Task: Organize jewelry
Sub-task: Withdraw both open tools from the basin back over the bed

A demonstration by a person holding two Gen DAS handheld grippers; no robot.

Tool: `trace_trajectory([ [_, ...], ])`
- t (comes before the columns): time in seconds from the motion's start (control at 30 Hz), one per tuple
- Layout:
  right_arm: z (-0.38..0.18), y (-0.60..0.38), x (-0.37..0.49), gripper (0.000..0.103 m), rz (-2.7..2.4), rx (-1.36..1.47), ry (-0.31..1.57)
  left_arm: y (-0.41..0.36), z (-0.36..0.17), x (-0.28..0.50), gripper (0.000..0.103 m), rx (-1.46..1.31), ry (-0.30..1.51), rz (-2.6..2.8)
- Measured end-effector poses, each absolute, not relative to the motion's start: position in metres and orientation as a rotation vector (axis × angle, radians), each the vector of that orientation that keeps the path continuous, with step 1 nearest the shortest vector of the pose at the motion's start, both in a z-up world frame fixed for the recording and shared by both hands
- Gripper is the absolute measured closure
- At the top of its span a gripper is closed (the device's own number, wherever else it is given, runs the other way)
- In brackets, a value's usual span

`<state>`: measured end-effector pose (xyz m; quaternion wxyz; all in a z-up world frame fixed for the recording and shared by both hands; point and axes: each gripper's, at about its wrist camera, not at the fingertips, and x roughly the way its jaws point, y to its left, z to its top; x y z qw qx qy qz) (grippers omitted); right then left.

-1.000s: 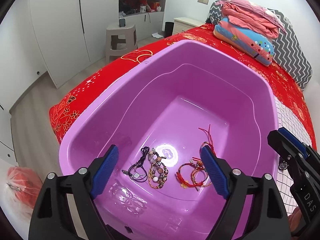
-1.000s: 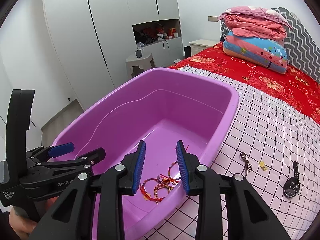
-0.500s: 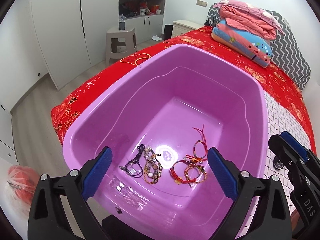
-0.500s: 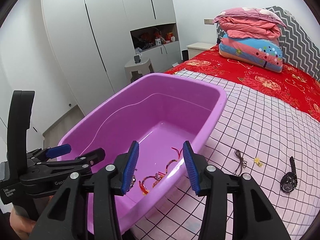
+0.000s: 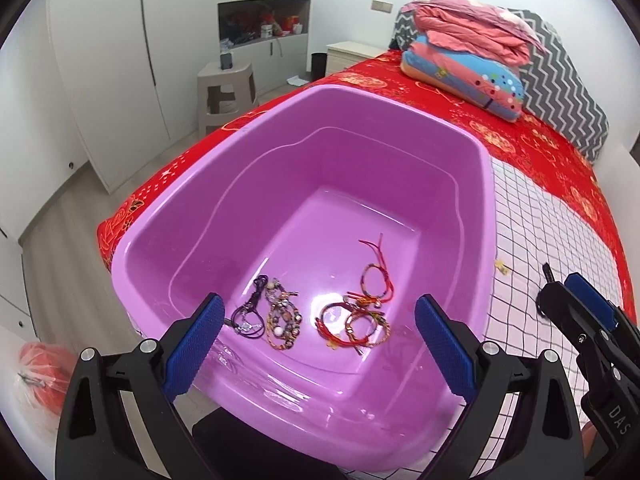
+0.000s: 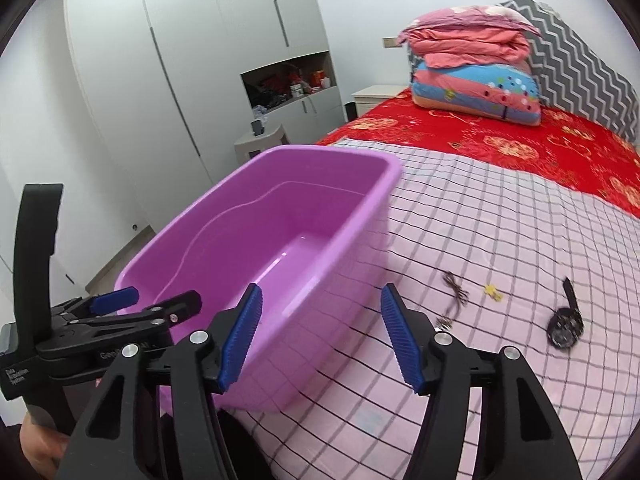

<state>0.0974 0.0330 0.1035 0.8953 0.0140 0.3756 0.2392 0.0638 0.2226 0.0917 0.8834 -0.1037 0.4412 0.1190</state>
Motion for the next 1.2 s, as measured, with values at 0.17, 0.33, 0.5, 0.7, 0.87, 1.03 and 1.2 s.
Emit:
trace_trajectory([
  [0.17, 0.097, -0.004, 0.081, 0.041, 0.443, 0.052, 0.777, 0.196, 0.096, 0.055, 0.009, -0.192, 0.902, 0.212],
  [0.33, 0.090, -0.048, 0.064, 0.041, 0.371, 0.076, 0.782, 0.165, 0.098, 0.050, 0.008, -0.160, 0.896, 0.162],
  [0.5, 0.087, -0.084, 0.049, 0.041, 0.315, 0.106, 0.773, 0.136, 0.100, 0.047, 0.008, -0.127, 0.895, 0.115],
  [0.7, 0.081, -0.116, 0.032, 0.040, 0.265, 0.131, 0.777, 0.102, 0.101, 0.039, 0.007, -0.127, 0.894, 0.041],
  [0.87, 0.076, -0.140, 0.020, 0.040, 0.234, 0.152, 0.780, 0.070, 0.099, 0.033, 0.007, -0.099, 0.898, -0.021],
  [1.03, 0.068, -0.159, 0.015, 0.040, 0.196, 0.174, 0.772, 0.044, 0.092, 0.033, 0.007, -0.082, 0.903, -0.069],
  [1.2, 0.052, -0.179, 0.018, 0.037, 0.154, 0.194, 0.773, 0.021, 0.072, 0.044, 0.007, -0.040, 0.940, -0.106],
])
